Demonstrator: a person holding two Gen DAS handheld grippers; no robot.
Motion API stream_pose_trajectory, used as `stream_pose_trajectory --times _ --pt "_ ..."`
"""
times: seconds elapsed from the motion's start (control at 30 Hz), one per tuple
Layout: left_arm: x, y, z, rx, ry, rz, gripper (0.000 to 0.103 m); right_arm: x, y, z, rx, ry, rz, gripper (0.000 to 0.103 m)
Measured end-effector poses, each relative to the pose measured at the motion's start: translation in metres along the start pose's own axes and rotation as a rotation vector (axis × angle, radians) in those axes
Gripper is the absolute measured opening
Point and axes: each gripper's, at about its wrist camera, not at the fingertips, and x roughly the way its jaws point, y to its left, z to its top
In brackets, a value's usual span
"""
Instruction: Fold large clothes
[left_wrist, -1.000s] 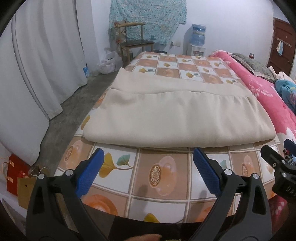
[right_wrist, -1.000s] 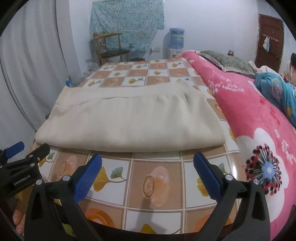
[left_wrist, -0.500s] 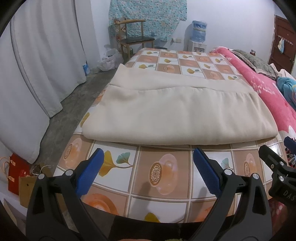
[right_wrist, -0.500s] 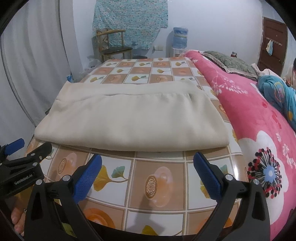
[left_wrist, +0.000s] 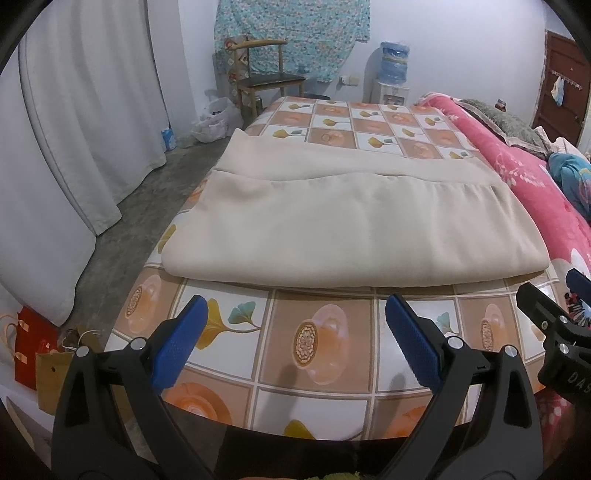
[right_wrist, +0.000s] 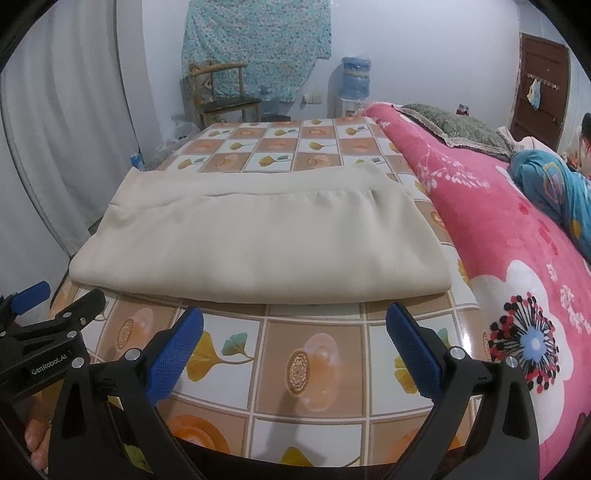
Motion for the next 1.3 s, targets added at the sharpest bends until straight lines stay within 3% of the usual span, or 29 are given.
stream_pose_trajectory --times 1.3 --pt "-0.0038 0.0028 0.0027 -0.003 0.002 -0.010 0.093 0.0004 0.0060 -0.0001 -0.007 0.011 0.004 0.096"
